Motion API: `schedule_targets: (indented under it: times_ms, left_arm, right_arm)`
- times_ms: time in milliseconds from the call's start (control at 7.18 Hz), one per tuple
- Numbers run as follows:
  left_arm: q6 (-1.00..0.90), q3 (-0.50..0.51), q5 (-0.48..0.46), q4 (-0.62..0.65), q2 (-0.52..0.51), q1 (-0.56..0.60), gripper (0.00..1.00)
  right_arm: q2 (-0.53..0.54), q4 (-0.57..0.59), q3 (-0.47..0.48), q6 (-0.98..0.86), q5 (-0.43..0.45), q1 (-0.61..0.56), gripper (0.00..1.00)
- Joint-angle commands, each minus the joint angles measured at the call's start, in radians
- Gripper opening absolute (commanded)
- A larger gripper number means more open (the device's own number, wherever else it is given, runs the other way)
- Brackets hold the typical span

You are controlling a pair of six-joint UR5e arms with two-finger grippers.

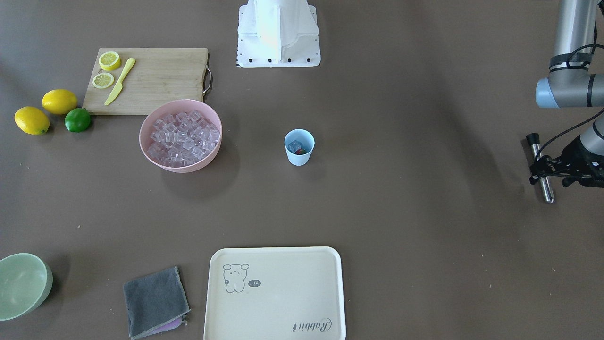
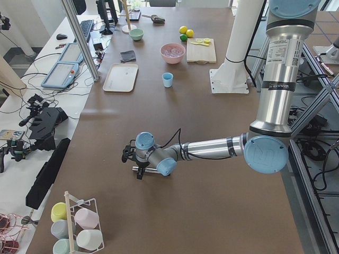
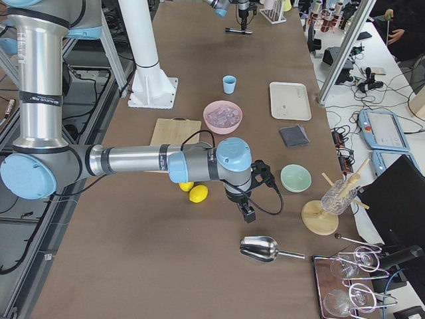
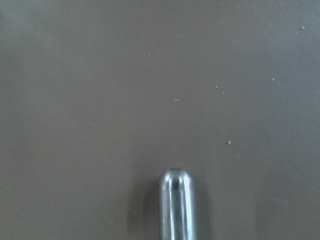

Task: Mash ice and strawberries in cup
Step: 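Grasp the metal pestle rod with the left gripper and lift it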

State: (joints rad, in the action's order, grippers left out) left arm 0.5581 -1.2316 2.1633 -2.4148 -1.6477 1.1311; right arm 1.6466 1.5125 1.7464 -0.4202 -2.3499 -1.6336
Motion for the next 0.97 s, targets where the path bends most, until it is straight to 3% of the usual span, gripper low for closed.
schedule_targets:
  times_ms: [0, 418, 836]
  left_arm:
    - [-0.003, -0.002, -0.003, -0.012, 0.017, -0.005, 0.0]
    - [0.0, -0.04, 0.015, 0.006, -0.003, -0.005, 0.0]
    - [0.011, -0.15, 0.055, -0.007, -0.122, -0.002, 0.0]
  right_arm:
    - [-0.001, 0.0, -0.001, 0.0, 0.0, 0.0, 0.99]
    - [0.001, 0.0, 0.004, 0.0, 0.0, 0.0, 0.99]
    - [0.002, 0.0, 0.013, 0.0, 0.0, -0.002, 0.99]
